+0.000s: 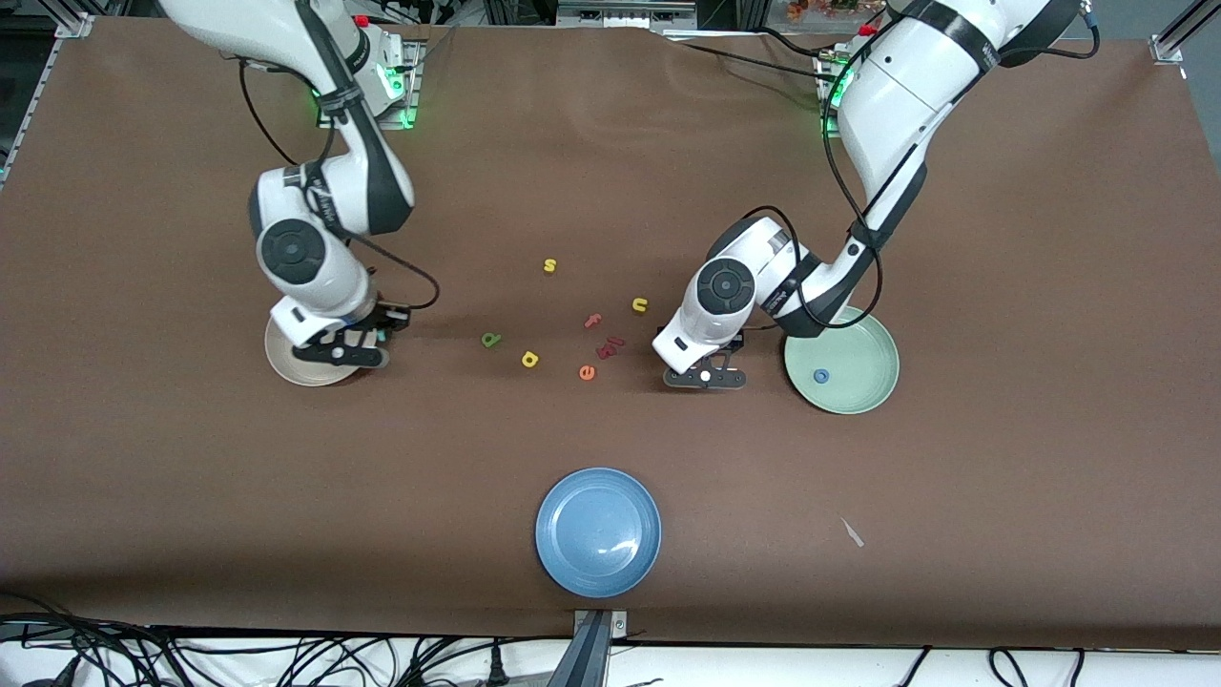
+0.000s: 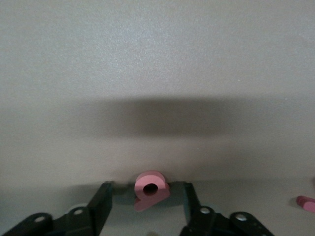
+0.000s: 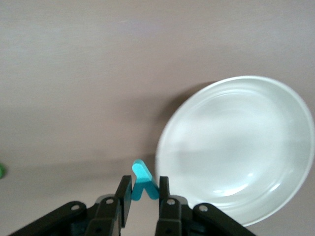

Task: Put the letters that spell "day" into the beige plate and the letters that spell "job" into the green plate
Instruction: 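Release the y on the white plate while the left gripper carries the pink letter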

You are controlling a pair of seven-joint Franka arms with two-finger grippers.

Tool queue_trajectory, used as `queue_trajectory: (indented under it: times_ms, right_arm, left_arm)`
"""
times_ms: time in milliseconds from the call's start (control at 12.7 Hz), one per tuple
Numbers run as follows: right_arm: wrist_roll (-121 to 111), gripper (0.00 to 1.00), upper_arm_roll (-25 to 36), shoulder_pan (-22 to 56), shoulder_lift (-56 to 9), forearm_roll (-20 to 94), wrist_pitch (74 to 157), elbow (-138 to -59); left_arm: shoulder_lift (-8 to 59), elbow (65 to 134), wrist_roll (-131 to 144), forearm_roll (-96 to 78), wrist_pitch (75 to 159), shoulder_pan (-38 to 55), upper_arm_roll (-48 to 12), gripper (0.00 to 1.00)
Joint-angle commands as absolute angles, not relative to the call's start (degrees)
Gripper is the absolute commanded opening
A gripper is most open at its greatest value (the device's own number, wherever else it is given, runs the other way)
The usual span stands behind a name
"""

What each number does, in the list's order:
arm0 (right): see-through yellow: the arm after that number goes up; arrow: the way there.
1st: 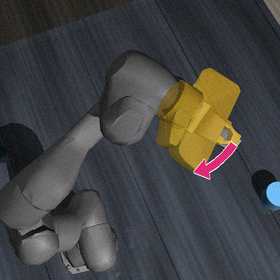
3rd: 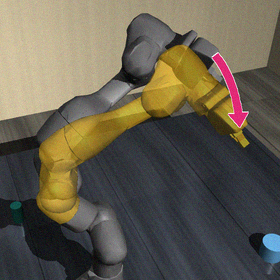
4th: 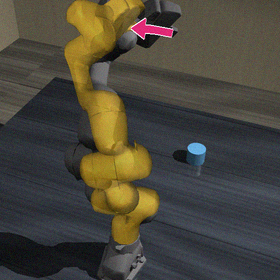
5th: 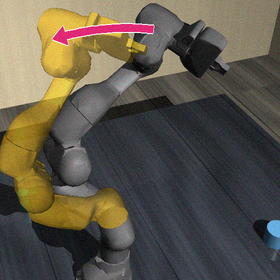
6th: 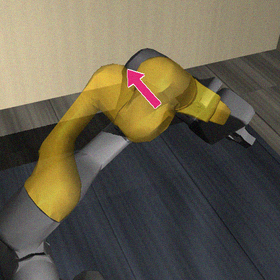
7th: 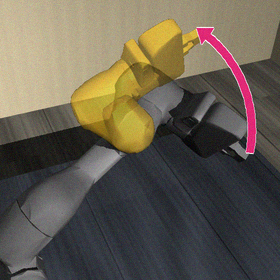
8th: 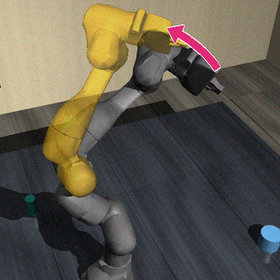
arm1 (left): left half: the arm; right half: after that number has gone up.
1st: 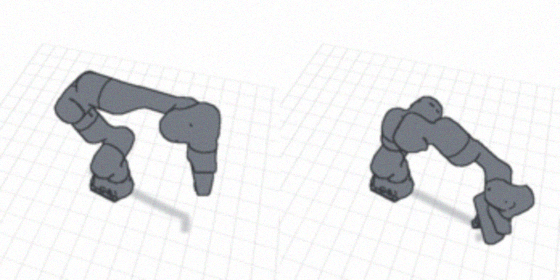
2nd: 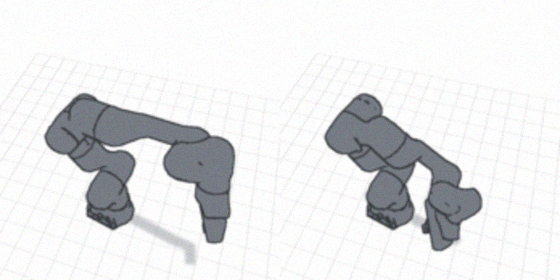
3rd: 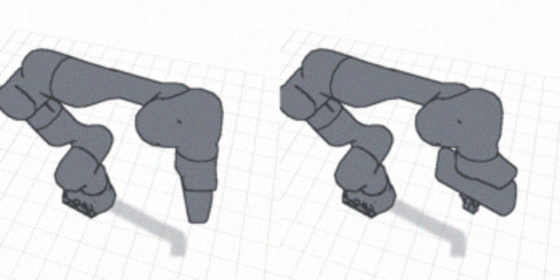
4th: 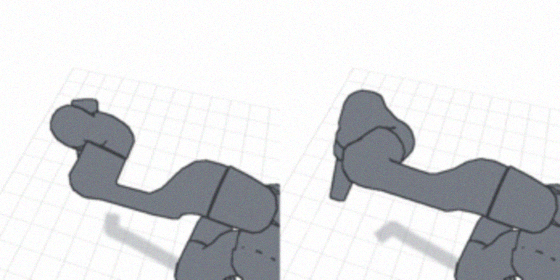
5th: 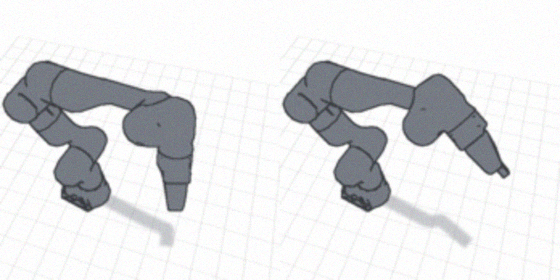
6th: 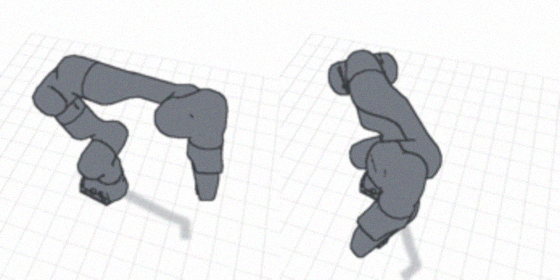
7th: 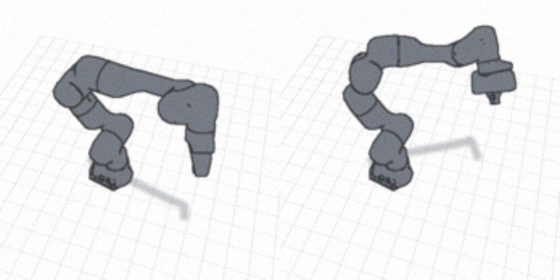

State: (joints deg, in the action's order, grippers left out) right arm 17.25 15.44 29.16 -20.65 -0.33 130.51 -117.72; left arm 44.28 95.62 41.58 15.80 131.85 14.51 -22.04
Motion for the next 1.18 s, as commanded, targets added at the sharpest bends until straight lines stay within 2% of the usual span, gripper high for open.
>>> queue_trajectory:
  times_ms: [0, 79, 157, 236, 315, 551, 944, 1102]
  right_arm:
    - [9.87, 0.01, 15.21, 24.36, -21.97, -0.09, 130.86, -117.69]
    - [7.32, 0.06, 15.21, 23.21, -22.49, 0.26, 131.83, -117.69]
    - [6.95, 0.51, 15.21, 22.86, -22.67, 1.48, 131.92, -117.69]
    - [7.03, 0.92, 15.12, 22.94, -22.76, 3.23, 131.92, -117.69]
    - [7.12, 1.00, 15.03, 23.11, -22.76, 4.03, 131.58, -117.51]
    - [12.28, 1.00, 13.81, 24.69, -22.76, 4.04, 130.87, -115.85]
    - [32.21, 1.00, 4.76, 24.61, -25.65, 4.13, 130.87, -110.93]
    - [38.30, 1.00, 2.21, 24.61, -28.03, 4.04, 130.26, -107.33]
  left_arm:
    - [44.91, 94.48, 42.01, 17.75, 131.75, 14.33, -22.32, 0.29]
    - [44.83, 94.48, 42.01, 17.84, 131.75, 14.33, -22.41, 0.08]
    - [44.74, 94.40, 41.92, 17.84, 131.75, 14.33, -22.33, 0.00]
    - [44.48, 94.39, 41.92, 17.84, 131.49, 14.24, -22.41, 0.00]
    - [44.04, 94.22, 41.92, 17.84, 131.22, 13.98, -22.41, 0.00]
    - [41.50, 93.96, 40.70, 17.40, 128.60, 11.43, -22.76, 0.00]
    - [35.69, 94.74, 23.50, 16.96, 117.09, 4.32, -22.85, 0.00]
    - [34.29, 97.01, 17.95, 16.96, 115.23, 1.07, -22.85, 0.03]
